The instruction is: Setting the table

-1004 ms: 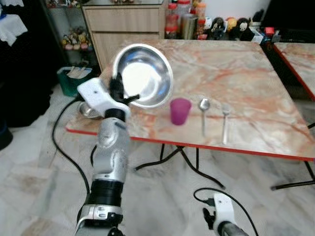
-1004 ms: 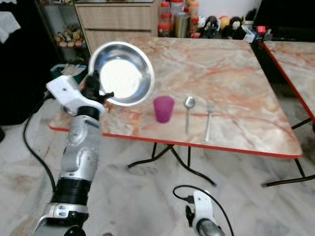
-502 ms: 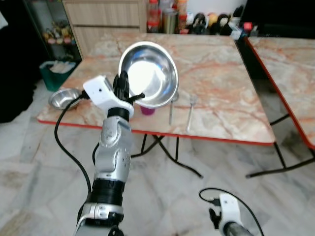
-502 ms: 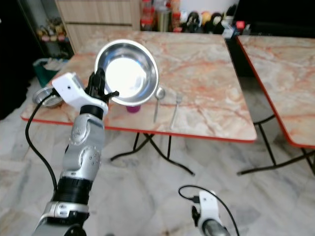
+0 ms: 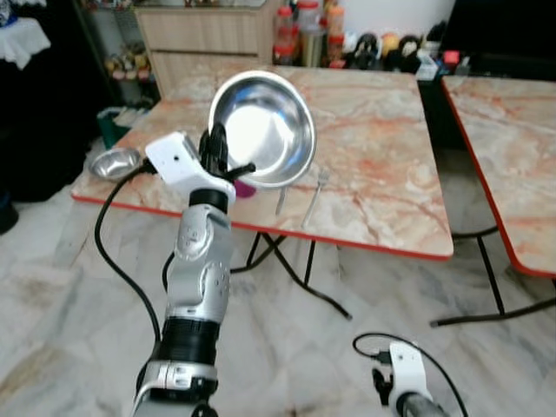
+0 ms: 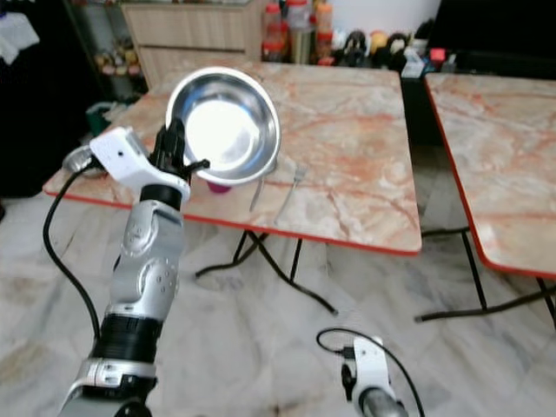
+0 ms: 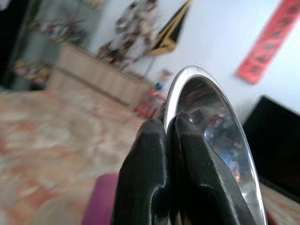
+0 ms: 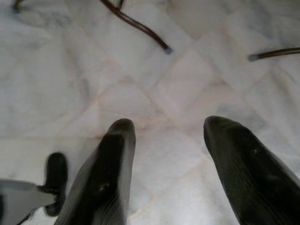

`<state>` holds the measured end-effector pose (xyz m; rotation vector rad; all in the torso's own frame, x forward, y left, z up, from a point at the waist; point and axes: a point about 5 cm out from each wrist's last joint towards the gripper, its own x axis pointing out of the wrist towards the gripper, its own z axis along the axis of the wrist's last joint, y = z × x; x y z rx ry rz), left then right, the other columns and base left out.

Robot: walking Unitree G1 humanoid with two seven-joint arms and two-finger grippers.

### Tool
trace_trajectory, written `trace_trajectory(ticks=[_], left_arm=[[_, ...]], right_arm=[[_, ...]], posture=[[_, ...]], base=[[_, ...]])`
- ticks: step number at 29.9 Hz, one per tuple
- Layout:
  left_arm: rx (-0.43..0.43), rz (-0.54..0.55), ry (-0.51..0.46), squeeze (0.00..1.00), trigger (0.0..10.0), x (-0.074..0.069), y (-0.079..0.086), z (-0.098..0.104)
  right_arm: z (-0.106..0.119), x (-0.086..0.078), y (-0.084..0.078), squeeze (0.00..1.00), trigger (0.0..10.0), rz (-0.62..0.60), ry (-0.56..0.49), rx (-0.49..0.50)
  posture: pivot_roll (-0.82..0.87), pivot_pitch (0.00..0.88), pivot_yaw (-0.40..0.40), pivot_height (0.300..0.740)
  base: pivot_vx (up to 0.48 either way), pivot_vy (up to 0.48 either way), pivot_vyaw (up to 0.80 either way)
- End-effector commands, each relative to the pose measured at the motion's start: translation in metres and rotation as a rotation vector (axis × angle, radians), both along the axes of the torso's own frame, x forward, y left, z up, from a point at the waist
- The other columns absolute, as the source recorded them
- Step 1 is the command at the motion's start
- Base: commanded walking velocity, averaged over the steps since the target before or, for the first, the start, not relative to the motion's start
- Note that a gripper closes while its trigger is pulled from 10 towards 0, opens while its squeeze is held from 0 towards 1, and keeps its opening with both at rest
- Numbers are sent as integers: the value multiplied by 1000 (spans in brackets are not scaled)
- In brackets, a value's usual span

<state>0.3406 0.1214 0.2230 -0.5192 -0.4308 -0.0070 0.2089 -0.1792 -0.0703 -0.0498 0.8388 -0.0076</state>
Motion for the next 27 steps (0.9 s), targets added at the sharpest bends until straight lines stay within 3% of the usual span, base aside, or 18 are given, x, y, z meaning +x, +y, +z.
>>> trace_trajectory(ticks=[1, 12, 20, 27], left_arm=[[7, -32, -39, 0, 10000, -1, -11, 10], [9, -47, -41, 0, 10000, -2, -14, 10], [13, -53, -39, 0, 10000, -3, -16, 9], [13, -58, -39, 0, 10000, -3, -17, 10]], right_arm=[[-1, -4, -7, 0, 10000, -22, 12, -9], [-2, -5, -8, 0, 10000, -47, 14, 8], [-1, -3, -8, 0, 10000, -53, 9, 13], [-1, -4, -8, 0, 10000, -45, 8, 4]], posture=[[45, 83, -18, 740], [46, 85, -20, 740], [45, 86, -21, 740], [44, 86, -22, 740]], base=[[244, -285, 0], [248, -316, 0], [249, -356, -722], [251, -354, 0]])
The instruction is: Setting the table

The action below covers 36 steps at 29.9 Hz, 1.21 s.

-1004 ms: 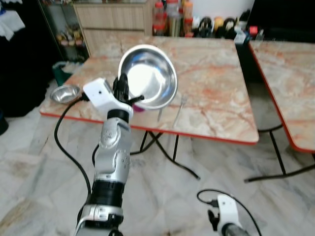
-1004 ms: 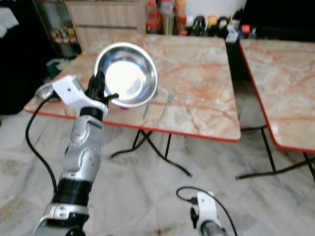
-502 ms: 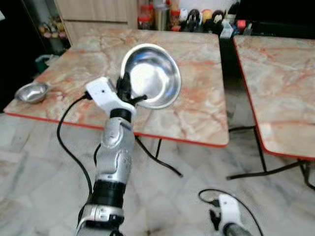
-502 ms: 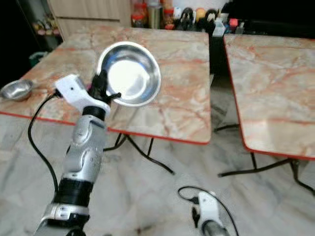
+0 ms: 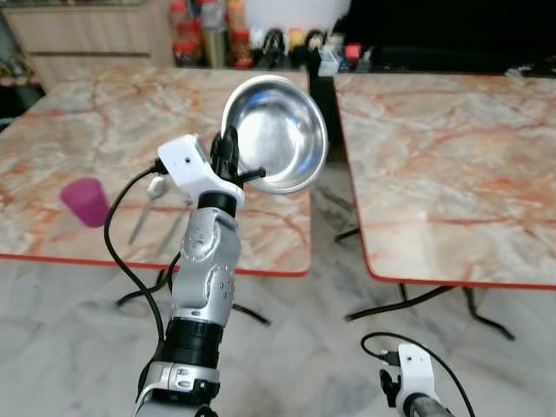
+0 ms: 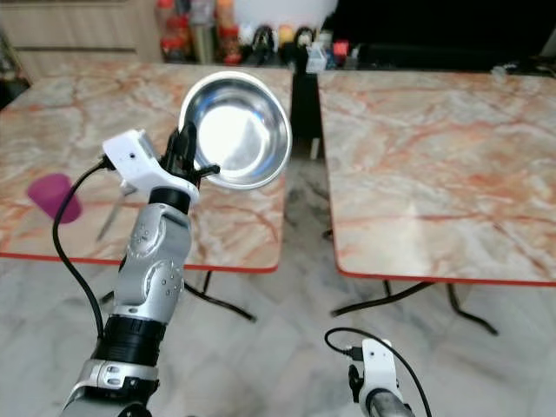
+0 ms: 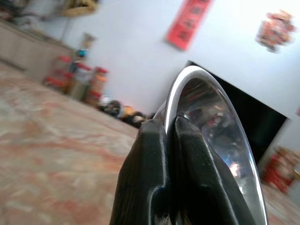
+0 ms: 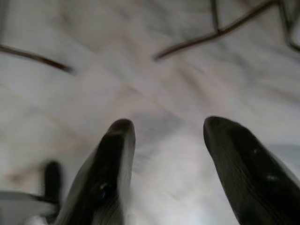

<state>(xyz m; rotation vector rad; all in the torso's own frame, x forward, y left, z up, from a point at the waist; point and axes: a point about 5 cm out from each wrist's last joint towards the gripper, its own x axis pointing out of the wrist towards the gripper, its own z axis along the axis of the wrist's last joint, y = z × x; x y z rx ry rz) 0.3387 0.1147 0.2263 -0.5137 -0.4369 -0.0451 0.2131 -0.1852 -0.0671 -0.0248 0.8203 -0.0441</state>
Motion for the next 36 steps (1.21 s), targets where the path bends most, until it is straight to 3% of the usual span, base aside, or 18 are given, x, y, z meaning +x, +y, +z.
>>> trace_trajectory(ticks=[1, 8, 14, 36], left_arm=[[0, -26, -24, 0, 10000, -1, -10, 7], [2, -28, -23, 0, 10000, -1, -11, 6], [1, -24, -23, 0, 10000, -1, -10, 6], [3, -30, -22, 0, 10000, 0, -13, 8]], right_arm=[[-4, -8, -2, 0, 10000, -3, 28, -4], [-5, -8, -3, 0, 10000, -6, 34, 0], [-5, -8, -1, 0, 10000, -4, 33, 5], [-4, -6, -1, 0, 10000, 4, 25, 10]], posture=[[44, 86, -21, 740], [45, 87, -23, 740], [50, 86, -23, 740], [47, 83, -26, 740]], base=[[247, -356, 0], [251, -355, 0], [249, -356, -704], [249, -355, 0]])
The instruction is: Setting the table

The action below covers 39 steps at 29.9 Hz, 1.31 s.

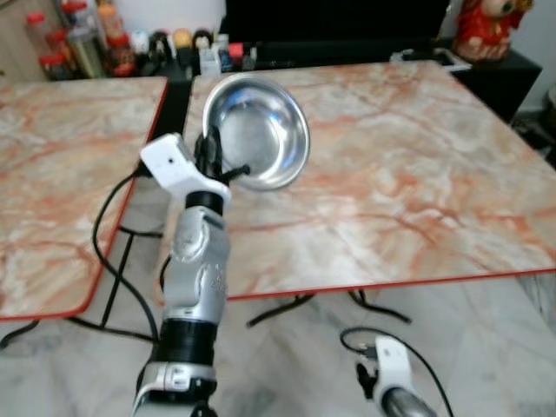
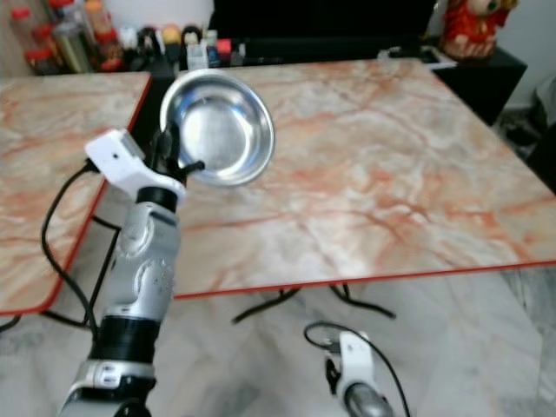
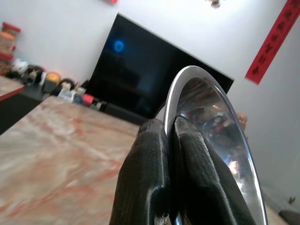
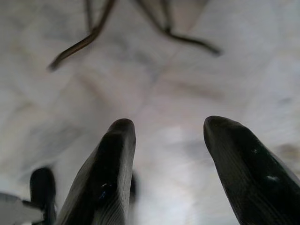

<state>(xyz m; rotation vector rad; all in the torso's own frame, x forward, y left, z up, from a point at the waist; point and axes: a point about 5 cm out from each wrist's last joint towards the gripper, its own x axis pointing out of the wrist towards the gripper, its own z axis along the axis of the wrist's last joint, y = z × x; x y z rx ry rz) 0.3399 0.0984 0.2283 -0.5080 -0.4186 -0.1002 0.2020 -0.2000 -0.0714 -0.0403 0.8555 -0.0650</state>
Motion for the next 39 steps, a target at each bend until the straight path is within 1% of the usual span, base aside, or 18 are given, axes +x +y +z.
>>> trace_trajectory(ticks=[1, 20, 22, 29, 33, 34, 35, 39], left_arm=[[-15, 24, -26, 0, 10000, -1, 4, 6], [-12, 23, -24, 0, 10000, -1, 4, 5], [-7, 24, -14, 0, 10000, -2, 5, 2], [-4, 11, 27, 0, 10000, -2, 5, -6], [0, 12, 63, 0, 10000, -5, 10, -17], [-6, 13, 78, 0, 10000, -6, 12, -21], [-37, 22, 112, 0, 10000, -10, 18, -29], [-95, 41, 167, 0, 10000, -15, 30, -41]], right_arm=[[1, 5, 14, 0, 10000, 17, -11, 31], [0, 5, 15, 0, 10000, 19, -8, 35], [0, 5, 16, 0, 10000, 24, -6, 33], [0, 5, 16, 0, 10000, 28, -5, 33], [0, 5, 16, 0, 10000, 29, -5, 33], [0, 5, 16, 0, 10000, 29, -4, 34], [0, 4, 16, 0, 10000, 28, -4, 34], [-1, 3, 16, 0, 10000, 29, 0, 33]], posture=[[46, 84, -26, 740], [48, 84, -26, 740], [50, 86, -27, 740], [50, 87, -28, 740], [44, 87, -25, 740], [44, 86, -25, 740], [44, 87, -23, 740], [49, 88, -25, 740]], base=[[247, -356, 0], [248, -356, 0], [246, -332, 0], [35, 0, 0], [0, 0, 0], [0, 0, 0], [0, 0, 0], [0, 0, 0]])
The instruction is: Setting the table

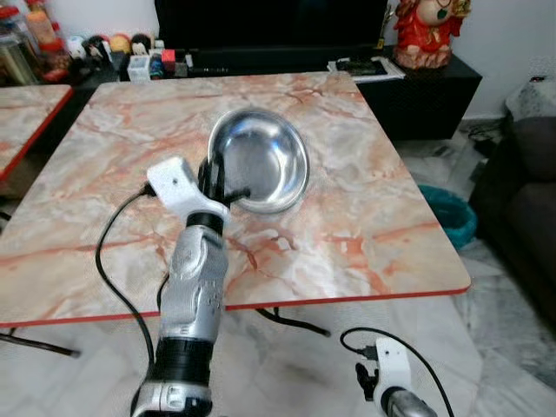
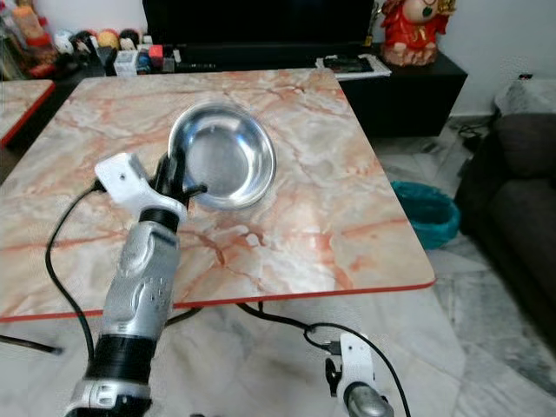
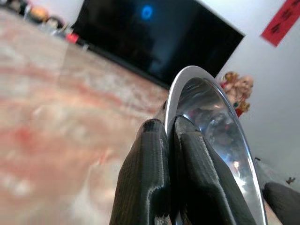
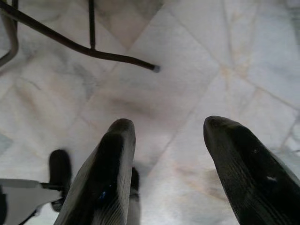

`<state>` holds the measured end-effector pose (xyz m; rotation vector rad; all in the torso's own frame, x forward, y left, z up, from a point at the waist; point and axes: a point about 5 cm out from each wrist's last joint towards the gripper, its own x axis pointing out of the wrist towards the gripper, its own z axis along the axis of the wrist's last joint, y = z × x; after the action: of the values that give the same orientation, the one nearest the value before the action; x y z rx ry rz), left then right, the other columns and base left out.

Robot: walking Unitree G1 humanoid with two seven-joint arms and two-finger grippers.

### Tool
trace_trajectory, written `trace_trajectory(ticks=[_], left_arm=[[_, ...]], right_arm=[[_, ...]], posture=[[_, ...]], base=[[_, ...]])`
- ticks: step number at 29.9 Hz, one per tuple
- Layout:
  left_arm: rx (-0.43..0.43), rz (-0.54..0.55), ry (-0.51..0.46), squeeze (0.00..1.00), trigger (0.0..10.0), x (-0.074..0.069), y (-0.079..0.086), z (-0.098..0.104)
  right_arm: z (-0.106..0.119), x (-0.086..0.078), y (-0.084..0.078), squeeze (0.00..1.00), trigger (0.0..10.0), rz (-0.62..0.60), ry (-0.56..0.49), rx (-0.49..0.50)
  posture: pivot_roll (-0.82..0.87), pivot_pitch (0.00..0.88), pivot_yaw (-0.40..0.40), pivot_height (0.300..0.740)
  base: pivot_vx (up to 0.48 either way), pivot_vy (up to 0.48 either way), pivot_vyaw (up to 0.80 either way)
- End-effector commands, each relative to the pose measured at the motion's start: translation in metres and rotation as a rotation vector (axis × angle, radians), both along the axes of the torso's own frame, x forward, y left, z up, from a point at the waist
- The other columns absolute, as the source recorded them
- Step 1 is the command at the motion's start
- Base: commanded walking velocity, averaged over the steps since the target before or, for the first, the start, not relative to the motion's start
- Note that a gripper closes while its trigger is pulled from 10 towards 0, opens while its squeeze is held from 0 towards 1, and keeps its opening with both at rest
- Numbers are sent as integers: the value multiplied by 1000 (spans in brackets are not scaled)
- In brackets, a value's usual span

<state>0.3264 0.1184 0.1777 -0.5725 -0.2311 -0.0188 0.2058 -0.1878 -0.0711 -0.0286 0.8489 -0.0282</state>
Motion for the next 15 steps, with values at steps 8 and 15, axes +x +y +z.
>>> trace_trajectory(ticks=[8, 15], left_arm=[[-144, 138, 68, 0, 10000, -10, 38, -11], [-275, 95, 148, 0, 10000, -7, 37, -21]], right_arm=[[-1, 0, 5, 0, 10000, 11, 9, 9], [0, 1, 5, 0, 10000, 25, 10, 2]], posture=[[52, 81, -25, 740], [54, 69, -29, 740]], base=[[0, 0, 0], [0, 0, 0]])
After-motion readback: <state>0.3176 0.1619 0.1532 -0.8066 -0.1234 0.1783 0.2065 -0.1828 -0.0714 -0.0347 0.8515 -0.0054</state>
